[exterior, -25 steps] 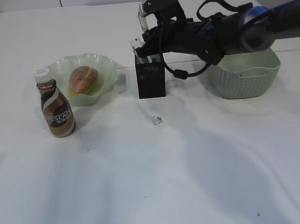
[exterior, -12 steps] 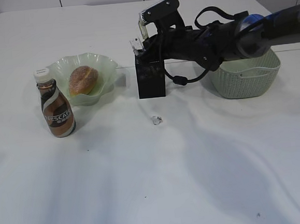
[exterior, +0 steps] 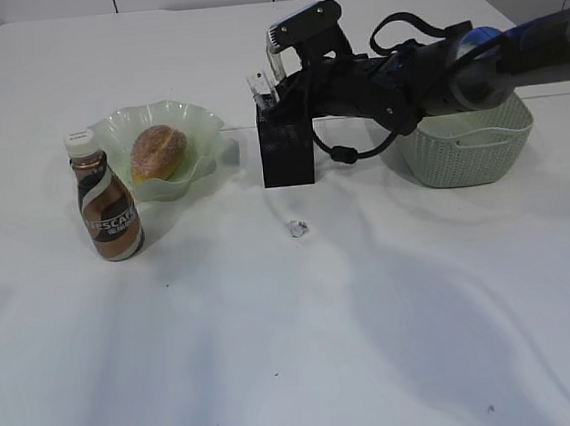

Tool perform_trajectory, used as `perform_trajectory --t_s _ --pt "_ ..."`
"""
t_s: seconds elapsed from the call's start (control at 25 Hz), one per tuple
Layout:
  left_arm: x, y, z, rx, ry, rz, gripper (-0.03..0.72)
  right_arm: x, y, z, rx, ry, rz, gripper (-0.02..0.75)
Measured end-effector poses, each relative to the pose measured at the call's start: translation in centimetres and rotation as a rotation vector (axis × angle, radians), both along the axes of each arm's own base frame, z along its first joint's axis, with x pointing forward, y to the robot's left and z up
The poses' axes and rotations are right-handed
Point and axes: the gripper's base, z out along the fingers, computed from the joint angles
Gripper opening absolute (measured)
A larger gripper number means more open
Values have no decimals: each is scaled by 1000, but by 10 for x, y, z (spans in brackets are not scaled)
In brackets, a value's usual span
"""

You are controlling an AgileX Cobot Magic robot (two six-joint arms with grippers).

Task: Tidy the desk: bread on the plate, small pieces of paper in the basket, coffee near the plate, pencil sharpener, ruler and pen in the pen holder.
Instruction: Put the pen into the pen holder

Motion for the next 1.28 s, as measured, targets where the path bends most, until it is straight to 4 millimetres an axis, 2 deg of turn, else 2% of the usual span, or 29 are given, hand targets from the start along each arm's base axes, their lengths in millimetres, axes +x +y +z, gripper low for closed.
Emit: perform_trajectory --t_s 0.16,0.32,0.36,0.4,0.44,0.64,0.88,1.12,1.28 --pt "0 0 0 0 0 0 401 0 -1 -2 -1 19 -11 149" --pt "0 0 0 0 0 0 401 -1 -3 -5 21 75 -52 286" --pt "0 0 0 -1 -5 0 401 -1 -3 -5 21 75 -52 286" --pt "1 0 1 -3 -12 1 401 -1 -3 -5 31 81 -58 344" --pt "2 0 1 -5 -21 1 401 -1 -3 -5 40 86 -63 363" --pt "4 -1 3 -12 -48 3 401 -2 -5 -4 57 112 -85 396" --pt "5 -4 5 -58 -72 9 401 -10 -10 36 101 122 -139 399" --pt "12 -4 10 -74 -161 14 401 -23 -19 65 145 207 -231 400" --pt "13 -3 15 -62 -217 13 401 -39 -27 102 148 218 -270 400"
